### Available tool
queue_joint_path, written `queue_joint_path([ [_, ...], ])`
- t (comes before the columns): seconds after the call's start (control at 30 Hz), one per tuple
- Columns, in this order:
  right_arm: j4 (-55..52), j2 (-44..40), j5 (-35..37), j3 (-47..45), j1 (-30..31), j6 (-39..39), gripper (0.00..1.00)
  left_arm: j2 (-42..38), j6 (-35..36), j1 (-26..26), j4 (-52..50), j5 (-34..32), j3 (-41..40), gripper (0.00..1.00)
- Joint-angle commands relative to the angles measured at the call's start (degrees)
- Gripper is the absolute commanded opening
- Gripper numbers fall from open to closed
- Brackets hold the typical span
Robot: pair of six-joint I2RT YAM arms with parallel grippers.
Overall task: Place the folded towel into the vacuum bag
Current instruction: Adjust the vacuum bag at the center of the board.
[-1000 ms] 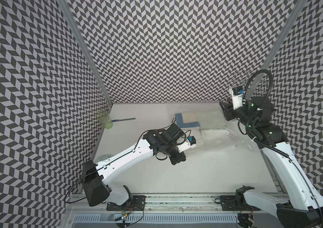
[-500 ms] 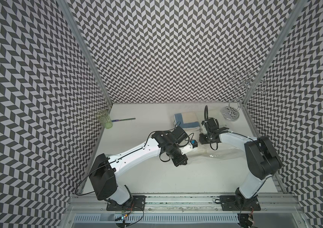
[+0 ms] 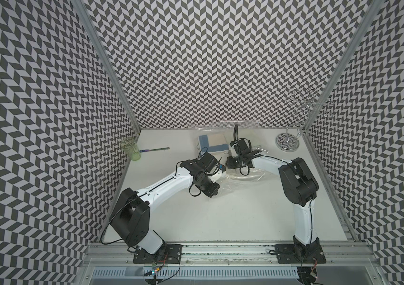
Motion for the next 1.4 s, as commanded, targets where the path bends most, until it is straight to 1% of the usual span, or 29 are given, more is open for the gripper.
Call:
queue_joint_path([
  [0.0,-0.6,-5.5,-4.2,-0.9,-0.3,1.8,0.47,-5.2,-2.2,2.6,0.6,-6.0,0.3,0.24],
  [0.07,-1.5,-10.0,-5.2,-2.5,-1.2,1.0,0.49,-7.1,-2.5,4.2,-0.6,-6.2,2.1,0.34],
  [0.13,-2.2,-14.7,-5.9,-5.1,-2.3,0.4,0.51,-8.3,-2.9,5.1,-2.4,-5.7,5.8,0.44],
  [0.2,-3.5,-19.1,-6.4,-8.4,-3.3,-0.1,0.51,-8.8,-3.1,5.3,-4.1,-4.5,9.4,0.50],
  [0.33,-2.5,-28.8,-4.5,-19.0,-4.1,0.4,0.52,-10.2,-4.6,5.3,-5.5,-2.4,13.2,0.56],
  [0.4,-1.4,-31.7,-1.3,-24.0,-4.3,1.3,0.53,-11.1,-5.4,5.2,-5.3,-1.8,13.3,0.57],
  [0.47,-0.9,-32.7,1.7,-27.8,-4.7,1.0,0.53,-11.6,-6.2,5.2,-3.7,-1.8,12.4,0.57],
  [0.53,-1.0,-32.3,1.8,-30.7,-4.8,1.3,0.53,-11.2,-7.0,5.2,-1.9,-2.1,10.8,0.56],
  [0.6,1.3,-32.6,0.7,-35.1,-4.1,4.4,0.52,-10.4,-8.0,5.2,-0.3,-3.3,9.3,0.55],
  [0.67,5.4,-33.7,-1.6,-40.1,-2.0,7.7,0.51,-10.0,-8.9,5.1,1.5,-4.6,7.9,0.55],
  [0.73,8.4,-33.8,-2.0,-43.1,0.9,10.9,0.51,-10.1,-9.4,5.1,2.5,-6.1,7.5,0.55],
  [0.87,10.9,-32.8,-1.1,-45.8,7.3,15.8,0.50,-11.0,-9.6,5.4,3.2,-8.2,8.0,0.55],
  [0.97,11.8,-32.8,-1.5,-46.8,12.6,19.6,0.50,-12.1,-10.2,6.6,4.5,-9.0,7.2,0.55],
  [1.03,11.1,-34.4,-2.2,-46.5,14.3,20.1,0.50,-13.1,-10.8,7.7,5.9,-8.9,5.7,0.55],
  [1.07,9.4,-35.8,-1.7,-45.5,14.0,19.9,0.50,-13.5,-11.0,8.2,6.8,-8.8,4.9,0.55],
  [1.13,7.5,-40.7,-0.6,-43.3,13.2,16.6,0.50,-14.6,-11.8,9.6,8.8,-8.9,3.1,0.56],
  [1.23,1.1,-48.6,4.4,-37.3,9.9,9.7,0.56,-18.0,-12.6,12.0,15.5,-9.1,-0.7,0.57],
  [1.3,-0.3,-53.6,7.6,-34.4,6.0,3.4,0.62,-21.2,-13.1,13.4,22.7,-11.9,-4.1,0.58],
  [1.37,4.3,-59.2,12.8,-36.4,1.8,-2.4,0.69,-25.2,-11.9,14.3,32.3,-16.7,-9.8,0.59],
])
